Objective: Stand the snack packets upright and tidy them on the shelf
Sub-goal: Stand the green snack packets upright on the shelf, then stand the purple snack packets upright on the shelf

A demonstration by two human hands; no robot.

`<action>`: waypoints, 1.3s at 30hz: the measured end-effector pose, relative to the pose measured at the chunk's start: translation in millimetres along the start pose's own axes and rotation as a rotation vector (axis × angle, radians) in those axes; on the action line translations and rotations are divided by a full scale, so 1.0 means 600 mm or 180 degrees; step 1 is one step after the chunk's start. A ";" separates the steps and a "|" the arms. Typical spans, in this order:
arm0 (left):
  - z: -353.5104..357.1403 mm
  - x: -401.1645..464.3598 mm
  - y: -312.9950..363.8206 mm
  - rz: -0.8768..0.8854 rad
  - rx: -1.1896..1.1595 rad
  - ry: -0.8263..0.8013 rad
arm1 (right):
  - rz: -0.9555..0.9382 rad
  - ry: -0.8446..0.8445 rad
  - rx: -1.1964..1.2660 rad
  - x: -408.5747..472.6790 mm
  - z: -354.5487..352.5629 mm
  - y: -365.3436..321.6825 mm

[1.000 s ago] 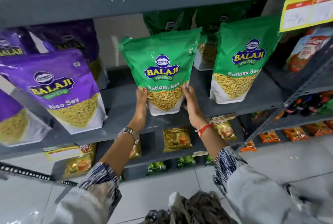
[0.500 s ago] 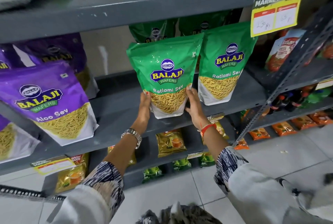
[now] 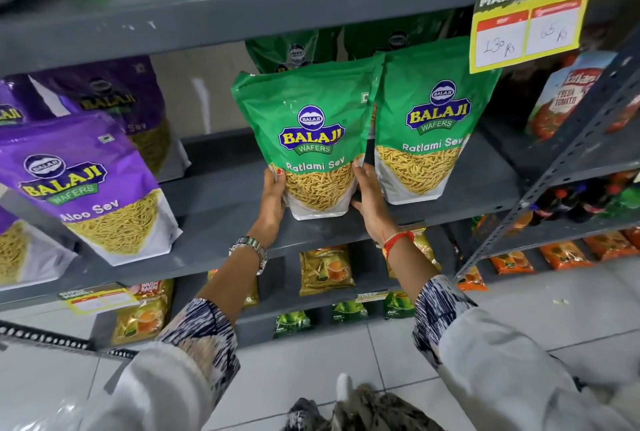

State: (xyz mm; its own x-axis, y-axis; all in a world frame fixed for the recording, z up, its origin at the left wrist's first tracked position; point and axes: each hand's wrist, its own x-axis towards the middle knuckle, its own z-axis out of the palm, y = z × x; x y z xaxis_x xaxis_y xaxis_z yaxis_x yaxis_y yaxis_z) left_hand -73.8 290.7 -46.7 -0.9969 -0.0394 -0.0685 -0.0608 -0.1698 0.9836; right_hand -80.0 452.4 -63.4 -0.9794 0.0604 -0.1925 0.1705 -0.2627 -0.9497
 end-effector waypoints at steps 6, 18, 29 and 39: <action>-0.002 0.008 -0.012 0.0098 0.0050 0.0197 | -0.0030 -0.0091 -0.0114 0.004 0.001 0.007; -0.073 -0.068 -0.049 0.0502 0.0318 0.1353 | -0.1105 0.1085 -0.0323 -0.092 0.047 0.069; -0.382 -0.144 -0.004 0.1266 0.0545 0.2826 | -0.0790 -0.0284 -0.0511 -0.138 0.347 0.150; -0.508 -0.083 0.034 0.0544 -0.0027 0.1093 | -0.0285 -0.0806 -0.0395 -0.094 0.474 0.164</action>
State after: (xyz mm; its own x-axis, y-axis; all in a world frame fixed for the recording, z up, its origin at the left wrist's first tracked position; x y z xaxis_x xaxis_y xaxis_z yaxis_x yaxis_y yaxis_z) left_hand -9.9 -10.6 -74.0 -0.9176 -0.3952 0.0431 0.1067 -0.1404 0.9843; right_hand -38.6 149.4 -75.5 -0.9843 -0.1682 -0.0536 0.0787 -0.1465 -0.9861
